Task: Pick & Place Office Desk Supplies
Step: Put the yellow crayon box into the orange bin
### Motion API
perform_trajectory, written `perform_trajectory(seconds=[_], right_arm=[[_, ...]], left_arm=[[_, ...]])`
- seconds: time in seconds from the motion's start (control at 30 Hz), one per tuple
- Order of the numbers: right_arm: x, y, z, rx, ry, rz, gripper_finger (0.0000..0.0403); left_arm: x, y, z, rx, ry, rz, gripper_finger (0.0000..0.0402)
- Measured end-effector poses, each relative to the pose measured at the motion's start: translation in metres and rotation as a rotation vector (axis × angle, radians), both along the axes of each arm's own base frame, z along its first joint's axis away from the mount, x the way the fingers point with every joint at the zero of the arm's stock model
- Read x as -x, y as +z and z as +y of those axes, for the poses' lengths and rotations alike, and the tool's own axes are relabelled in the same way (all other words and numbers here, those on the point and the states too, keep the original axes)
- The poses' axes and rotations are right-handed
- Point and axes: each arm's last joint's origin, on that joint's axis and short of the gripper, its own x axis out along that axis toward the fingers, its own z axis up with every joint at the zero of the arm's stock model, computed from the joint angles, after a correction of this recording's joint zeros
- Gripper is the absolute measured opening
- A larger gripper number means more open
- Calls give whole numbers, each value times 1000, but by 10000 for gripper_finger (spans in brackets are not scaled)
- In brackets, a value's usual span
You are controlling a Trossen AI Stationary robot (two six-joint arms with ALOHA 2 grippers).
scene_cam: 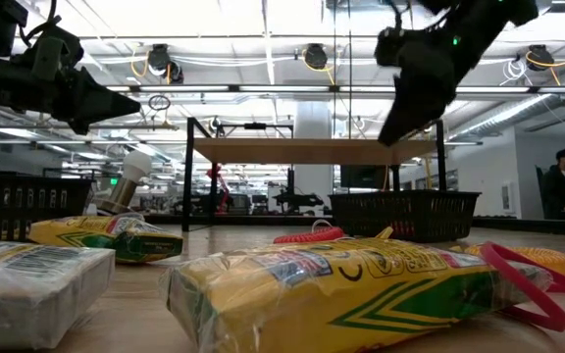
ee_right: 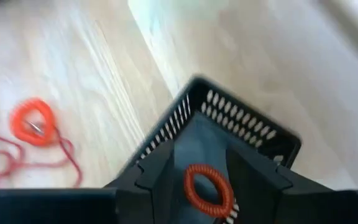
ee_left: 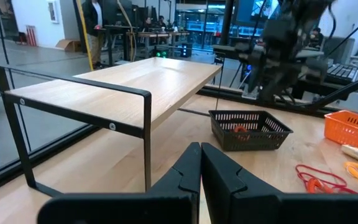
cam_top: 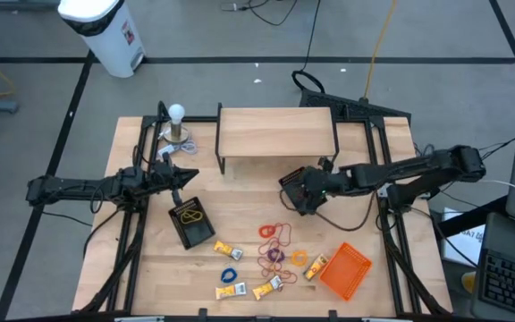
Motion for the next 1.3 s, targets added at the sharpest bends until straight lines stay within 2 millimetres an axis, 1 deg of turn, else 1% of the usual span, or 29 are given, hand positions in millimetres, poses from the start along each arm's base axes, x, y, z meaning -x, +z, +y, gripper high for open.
perform_trajectory(seconds=[0.17,0.27,0.4,0.5,0.57,0.7,0.83,0.93,1.13,1.3], right_arm=[[8,25,1,29,41,-145,116],[10,36,5,71,95,-219,99],[16,45,13,142,190,-409,61],[28,44,18,184,238,-565,24],[40,38,18,189,266,-655,7],[66,22,10,168,245,-784,10],[92,5,2,152,211,-846,3],[105,-8,0,138,196,-872,2],[117,-31,-1,100,178,-911,1],[121,-40,-2,95,173,-945,1]], left_arm=[[0,0,0,-13,0,5,10],[0,0,0,-11,-1,4,10],[0,-1,0,6,-1,7,10],[0,-1,0,12,-1,5,10],[0,-1,0,25,-1,6,10],[0,-3,0,28,0,23,10],[0,-3,0,23,0,19,10],[0,-1,0,-3,0,12,10],[0,1,0,-23,-1,3,10],[0,0,0,-32,-1,6,10]])
